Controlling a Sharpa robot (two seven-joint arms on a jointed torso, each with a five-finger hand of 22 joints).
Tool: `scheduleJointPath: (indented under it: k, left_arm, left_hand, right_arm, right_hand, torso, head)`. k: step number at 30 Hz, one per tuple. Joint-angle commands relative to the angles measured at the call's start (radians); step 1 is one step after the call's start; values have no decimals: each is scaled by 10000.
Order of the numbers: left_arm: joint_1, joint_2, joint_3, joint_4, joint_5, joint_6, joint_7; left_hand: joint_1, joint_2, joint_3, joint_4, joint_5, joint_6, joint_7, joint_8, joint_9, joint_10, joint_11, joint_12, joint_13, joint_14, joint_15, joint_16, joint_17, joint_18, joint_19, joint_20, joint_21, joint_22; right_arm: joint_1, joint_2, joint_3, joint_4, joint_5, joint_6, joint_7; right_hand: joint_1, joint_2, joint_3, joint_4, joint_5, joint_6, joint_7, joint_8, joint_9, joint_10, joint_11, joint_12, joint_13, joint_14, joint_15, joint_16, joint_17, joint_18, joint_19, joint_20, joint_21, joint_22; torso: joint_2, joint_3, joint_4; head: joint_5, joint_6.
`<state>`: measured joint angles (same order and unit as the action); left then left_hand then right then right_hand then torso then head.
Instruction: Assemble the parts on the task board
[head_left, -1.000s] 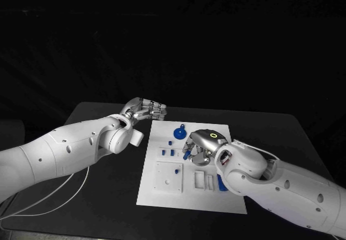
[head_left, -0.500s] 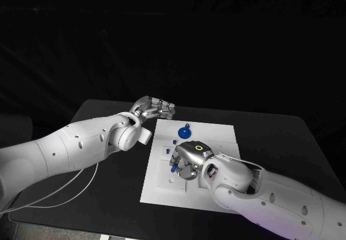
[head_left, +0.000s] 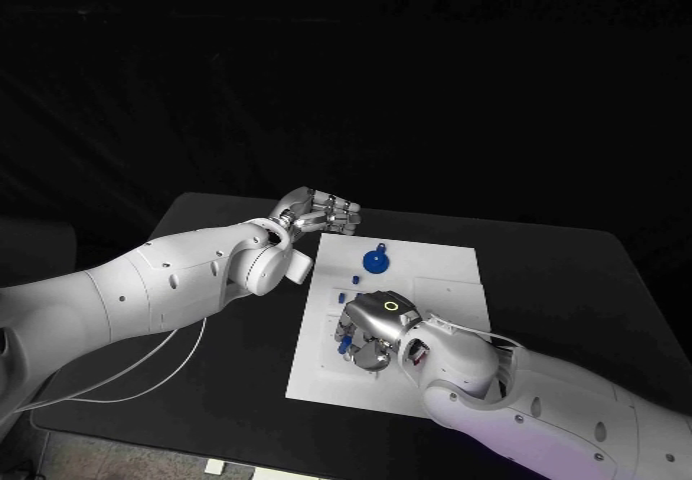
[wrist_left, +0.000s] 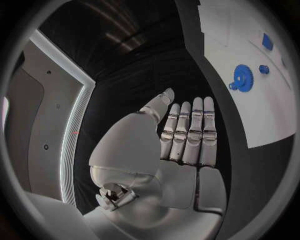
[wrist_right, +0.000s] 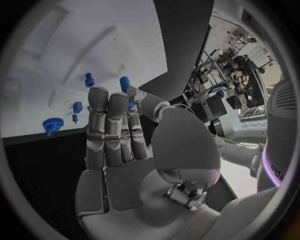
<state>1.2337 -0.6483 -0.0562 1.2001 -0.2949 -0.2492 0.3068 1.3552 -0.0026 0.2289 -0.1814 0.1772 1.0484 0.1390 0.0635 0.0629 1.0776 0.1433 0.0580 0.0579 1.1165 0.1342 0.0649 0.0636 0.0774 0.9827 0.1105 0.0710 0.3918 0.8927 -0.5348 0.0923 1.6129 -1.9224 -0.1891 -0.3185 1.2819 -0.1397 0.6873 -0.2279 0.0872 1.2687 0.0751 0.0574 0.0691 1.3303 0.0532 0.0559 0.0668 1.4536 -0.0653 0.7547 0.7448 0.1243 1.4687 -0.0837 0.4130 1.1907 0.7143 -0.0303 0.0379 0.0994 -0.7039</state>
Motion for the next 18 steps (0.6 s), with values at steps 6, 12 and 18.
scheduleJointPath:
  k: [6, 12, 18]
  left_arm:
    - [4, 28, 2, 0, 69, 165, 44]
    - [4, 25, -1, -12, 69, 168, 10]
    - [3, 24, -3, -15, 69, 174, 1]
  left_hand:
    - [9, 71, -12, 66, -48, -24, 69, 3, -10, -57, 19, 1, -1, -45, -10, -41, 4, 72, 59, 35, 28, -10]
    - [7, 76, -17, 88, -50, -31, 73, 3, -10, -62, 21, 1, -1, -55, -5, -42, 3, 71, 58, 40, 28, -33]
    - [7, 76, -17, 88, -50, -31, 73, 3, -10, -62, 21, 1, -1, -55, -5, -42, 3, 71, 58, 40, 28, -33]
  right_arm:
    - [-6, -39, -84, -50, -256, 220, 117]
    - [-7, -106, -109, -57, -267, 310, 116]
    - [-7, -122, -122, -84, -261, 411, 129]
  right_hand:
    - [26, 98, -1, -57, 76, 89, 5, 64, 17, 633, -349, 51, -24, -14, -64, 6, 12, 221, 316, -74, -34, 24]
    - [25, 98, -2, -57, 76, 89, 5, 64, 17, 633, -349, 51, -24, -14, -64, 6, 12, 221, 316, -74, -34, 25]
    - [10, 112, -17, -89, 97, 95, 5, 65, 18, 636, -349, 51, -24, -14, -65, 7, 20, 221, 321, -74, -46, 66]
  torso:
    - [-13, -14, 3]
    - [-9, -15, -9]
    - [-8, -15, -2]
  head:
    - [40, -32]
    - [70, -39]
    - [92, -53]
